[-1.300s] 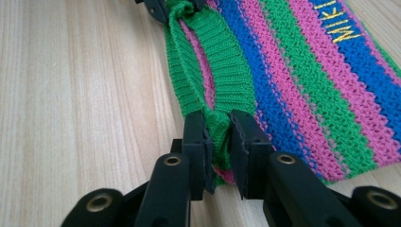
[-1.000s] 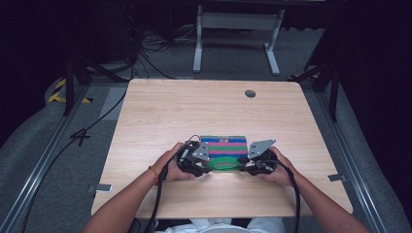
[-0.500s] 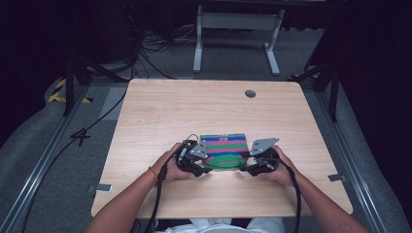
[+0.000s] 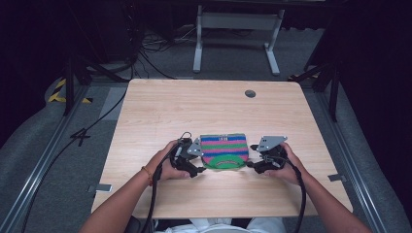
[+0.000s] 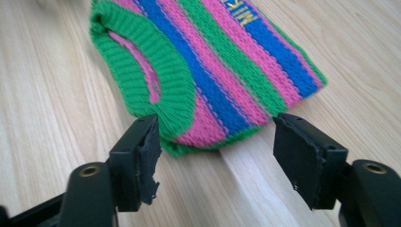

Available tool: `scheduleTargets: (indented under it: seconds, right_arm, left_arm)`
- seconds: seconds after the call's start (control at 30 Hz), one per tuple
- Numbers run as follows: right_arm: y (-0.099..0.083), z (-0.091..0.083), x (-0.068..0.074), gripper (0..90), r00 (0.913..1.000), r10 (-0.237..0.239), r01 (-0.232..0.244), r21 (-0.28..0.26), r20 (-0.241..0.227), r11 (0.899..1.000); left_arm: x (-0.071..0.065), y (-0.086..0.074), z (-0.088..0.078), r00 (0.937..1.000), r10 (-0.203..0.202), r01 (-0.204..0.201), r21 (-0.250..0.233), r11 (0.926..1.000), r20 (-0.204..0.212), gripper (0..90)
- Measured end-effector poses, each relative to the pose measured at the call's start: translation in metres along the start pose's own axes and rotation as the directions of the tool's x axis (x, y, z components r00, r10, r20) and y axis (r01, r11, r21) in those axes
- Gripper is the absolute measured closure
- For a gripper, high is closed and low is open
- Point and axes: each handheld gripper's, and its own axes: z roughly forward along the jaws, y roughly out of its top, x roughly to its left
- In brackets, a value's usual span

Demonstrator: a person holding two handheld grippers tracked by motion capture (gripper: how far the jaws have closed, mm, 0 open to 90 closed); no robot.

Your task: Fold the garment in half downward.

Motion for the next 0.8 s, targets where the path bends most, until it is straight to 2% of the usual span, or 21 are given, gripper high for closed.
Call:
scheduleTargets:
  seconds: [0.27, 0.37, 0.63, 0.8]
  right_arm:
    - [-0.010, -0.013, -0.004, 30.7, 0.9985, 0.015, -0.016, 0.023, 0.053, 1.000]
    - [-0.015, -0.018, -0.005, 30.5, 0.9970, 0.023, -0.026, 0.030, 0.073, 0.999]
    - [-0.029, -0.032, -0.011, 30.1, 0.9941, 0.042, -0.044, 0.018, 0.100, 0.999]
    - [-0.041, -0.043, -0.014, 30.1, 0.9900, 0.067, -0.068, 0.000, 0.124, 0.998]
  left_arm:
    - [-0.002, -0.006, -0.020, 0.9991, -0.002, 0.003, 0.019, 0.9998, -0.043, 26.1]
    - [-0.003, -0.011, -0.026, 0.9982, -0.008, 0.010, 0.042, 0.9991, -0.059, 26.0]
    - [-0.005, -0.033, -0.046, 0.9930, -0.070, 0.074, 0.039, 0.9965, -0.094, 25.9]
    - [-0.003, -0.053, -0.057, 0.9848, -0.119, 0.124, 0.033, 0.9917, -0.126, 26.0]
